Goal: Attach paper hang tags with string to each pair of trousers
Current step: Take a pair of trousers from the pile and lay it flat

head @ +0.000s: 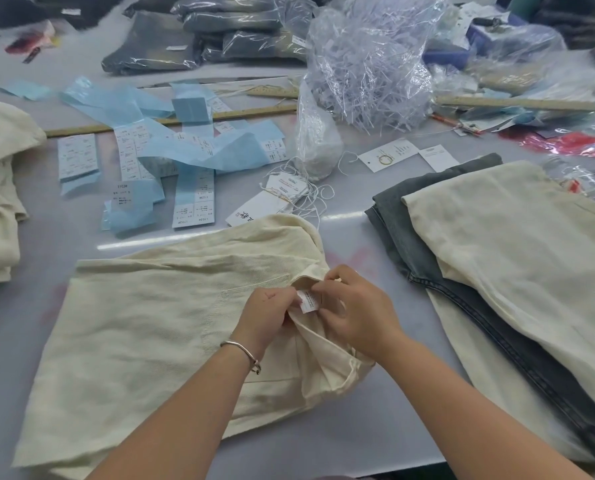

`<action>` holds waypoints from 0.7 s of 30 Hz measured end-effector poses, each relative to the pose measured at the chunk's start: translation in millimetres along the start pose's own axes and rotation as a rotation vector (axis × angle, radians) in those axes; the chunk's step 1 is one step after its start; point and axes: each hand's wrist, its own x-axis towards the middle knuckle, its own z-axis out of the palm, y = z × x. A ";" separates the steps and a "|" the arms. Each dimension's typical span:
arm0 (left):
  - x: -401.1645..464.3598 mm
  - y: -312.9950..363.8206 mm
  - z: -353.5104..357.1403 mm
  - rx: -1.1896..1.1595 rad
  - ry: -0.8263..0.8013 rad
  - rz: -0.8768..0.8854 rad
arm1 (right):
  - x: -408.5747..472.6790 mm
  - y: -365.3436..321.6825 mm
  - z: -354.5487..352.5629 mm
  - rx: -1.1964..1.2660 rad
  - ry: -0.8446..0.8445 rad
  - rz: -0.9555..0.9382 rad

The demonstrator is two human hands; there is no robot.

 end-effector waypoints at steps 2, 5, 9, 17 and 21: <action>-0.6 -1.9 -1.8 -0.009 -0.021 0.015 | -0.2 -1.5 -0.5 0.011 0.018 -0.025; -0.4 -2.6 -7.4 -0.025 -0.095 0.025 | -0.4 -4.6 -1.5 0.036 -0.010 -0.064; -1.6 -2.3 -18.2 -0.004 -0.198 0.023 | -1.3 -9.0 -1.4 0.039 -0.019 -0.115; 3.9 0.9 -12.3 -0.007 -0.139 0.007 | -4.1 -11.7 5.0 0.067 -0.044 -0.119; 0.0 4.5 -23.2 0.013 -0.236 0.013 | -2.4 -16.2 0.0 0.085 0.109 -0.081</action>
